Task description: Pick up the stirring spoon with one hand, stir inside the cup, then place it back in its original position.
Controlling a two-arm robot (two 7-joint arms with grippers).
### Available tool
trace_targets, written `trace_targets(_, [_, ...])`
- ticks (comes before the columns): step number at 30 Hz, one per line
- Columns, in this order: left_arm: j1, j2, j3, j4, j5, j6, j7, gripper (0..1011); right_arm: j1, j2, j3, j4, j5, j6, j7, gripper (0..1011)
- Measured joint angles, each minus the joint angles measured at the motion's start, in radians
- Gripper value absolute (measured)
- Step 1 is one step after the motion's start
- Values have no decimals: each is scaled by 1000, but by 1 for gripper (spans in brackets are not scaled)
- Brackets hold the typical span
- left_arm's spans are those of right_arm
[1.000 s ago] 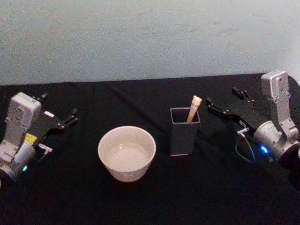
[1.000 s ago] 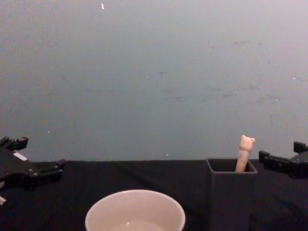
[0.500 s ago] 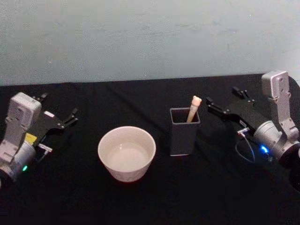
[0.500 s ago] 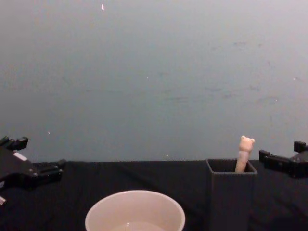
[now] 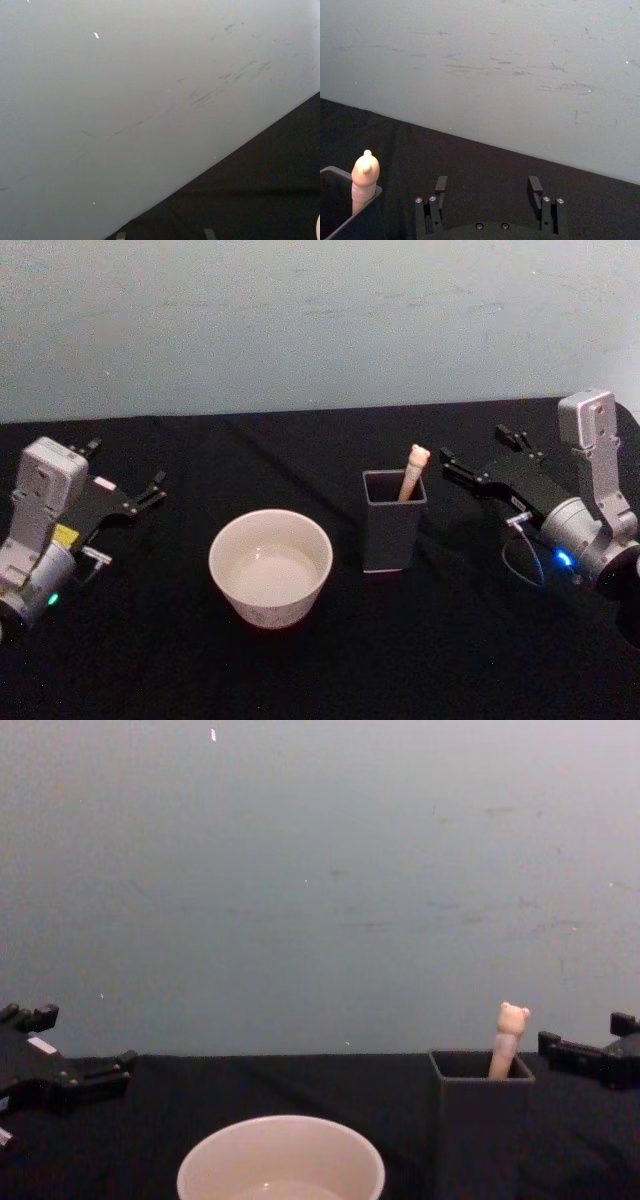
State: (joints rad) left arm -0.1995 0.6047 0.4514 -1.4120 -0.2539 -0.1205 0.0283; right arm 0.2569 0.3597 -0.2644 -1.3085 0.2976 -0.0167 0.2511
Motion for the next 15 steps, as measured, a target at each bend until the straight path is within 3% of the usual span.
trace_targets(15, [0,0,0,0,0,0,0,1001,0,0,0,0,0,0,0,1002])
